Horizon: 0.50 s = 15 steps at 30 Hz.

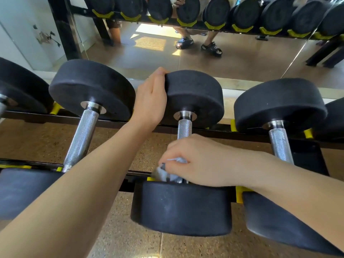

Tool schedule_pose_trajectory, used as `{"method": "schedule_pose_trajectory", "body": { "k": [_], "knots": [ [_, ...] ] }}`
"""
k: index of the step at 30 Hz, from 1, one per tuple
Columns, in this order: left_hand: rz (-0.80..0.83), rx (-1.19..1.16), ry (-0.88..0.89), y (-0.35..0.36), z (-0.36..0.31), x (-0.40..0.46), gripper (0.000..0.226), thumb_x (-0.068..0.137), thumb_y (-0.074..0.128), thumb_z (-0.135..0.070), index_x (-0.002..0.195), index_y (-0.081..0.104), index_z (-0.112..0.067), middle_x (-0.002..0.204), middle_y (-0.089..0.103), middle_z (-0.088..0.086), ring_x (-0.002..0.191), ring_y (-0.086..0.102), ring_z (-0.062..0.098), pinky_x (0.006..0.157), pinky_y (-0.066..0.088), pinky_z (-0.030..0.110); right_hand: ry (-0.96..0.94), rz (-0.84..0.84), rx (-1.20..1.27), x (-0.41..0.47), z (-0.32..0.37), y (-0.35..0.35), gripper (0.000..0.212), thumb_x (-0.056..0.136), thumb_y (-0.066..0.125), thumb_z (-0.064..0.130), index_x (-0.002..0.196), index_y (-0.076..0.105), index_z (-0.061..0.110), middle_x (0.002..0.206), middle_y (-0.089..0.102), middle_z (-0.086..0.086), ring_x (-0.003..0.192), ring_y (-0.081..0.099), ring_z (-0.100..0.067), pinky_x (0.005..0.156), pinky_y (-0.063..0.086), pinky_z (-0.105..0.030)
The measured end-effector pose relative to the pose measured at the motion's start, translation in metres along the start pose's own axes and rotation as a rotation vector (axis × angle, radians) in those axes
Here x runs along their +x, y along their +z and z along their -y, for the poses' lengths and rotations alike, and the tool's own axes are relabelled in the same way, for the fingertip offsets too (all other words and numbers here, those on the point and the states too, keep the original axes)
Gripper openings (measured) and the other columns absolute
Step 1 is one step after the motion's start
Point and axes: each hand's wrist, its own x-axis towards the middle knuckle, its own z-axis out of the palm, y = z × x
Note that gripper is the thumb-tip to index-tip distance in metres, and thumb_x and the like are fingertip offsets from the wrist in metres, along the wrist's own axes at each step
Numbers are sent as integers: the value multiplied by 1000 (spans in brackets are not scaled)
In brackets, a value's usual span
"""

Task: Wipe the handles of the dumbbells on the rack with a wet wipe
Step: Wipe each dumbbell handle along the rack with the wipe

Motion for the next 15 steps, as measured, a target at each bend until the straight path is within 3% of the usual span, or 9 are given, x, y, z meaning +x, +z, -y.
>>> {"method": "schedule_pose_trajectory", "body": {
  "k": [4, 6, 9, 13, 15],
  "knots": [
    [1, -14, 4, 1, 0, -1, 45, 108, 19, -34, 99, 57, -10, 96, 59, 11, 94, 53, 25, 79, 44, 38, -4, 107, 43, -6, 1, -1, 36, 100, 45, 33, 80, 66, 11, 65, 55, 3, 64, 51, -10, 60, 40, -22],
    [11, -25, -1, 0, -1, -1, 45, 108, 20, -34, 98, 57, -11, 93, 58, 8, 91, 53, 23, 77, 42, 34, 14, 67, 117, -19, -2, -3, 41, 101, 44, 32, 66, 54, 11, 59, 47, 3, 60, 45, -8, 58, 35, -24],
    [15, -28, 4, 0, 1, 0, 44, 108, 20, -34, 99, 56, -11, 92, 57, 9, 89, 53, 22, 77, 42, 34, 55, 19, 178, -41, -5, -5, 45, 102, 42, 33, 60, 45, 16, 55, 43, 6, 56, 42, -7, 56, 33, -25],
    [20, -16, 15, 0, 1, 0, 43, 109, 20, -32, 98, 54, -7, 88, 54, 7, 81, 48, 14, 74, 39, 32, 149, -8, 265, -48, -7, 8, 45, 101, 40, 39, 57, 48, 33, 56, 51, 11, 53, 45, 0, 57, 37, -17],
    [12, -1, 23, 1, 3, 1, 43, 109, 19, -32, 98, 54, -9, 89, 55, 4, 83, 49, 14, 75, 40, 32, 198, -46, 317, -63, 0, 2, 45, 99, 39, 45, 60, 52, 26, 64, 55, 1, 57, 49, -9, 57, 38, -23]
  ]
}}
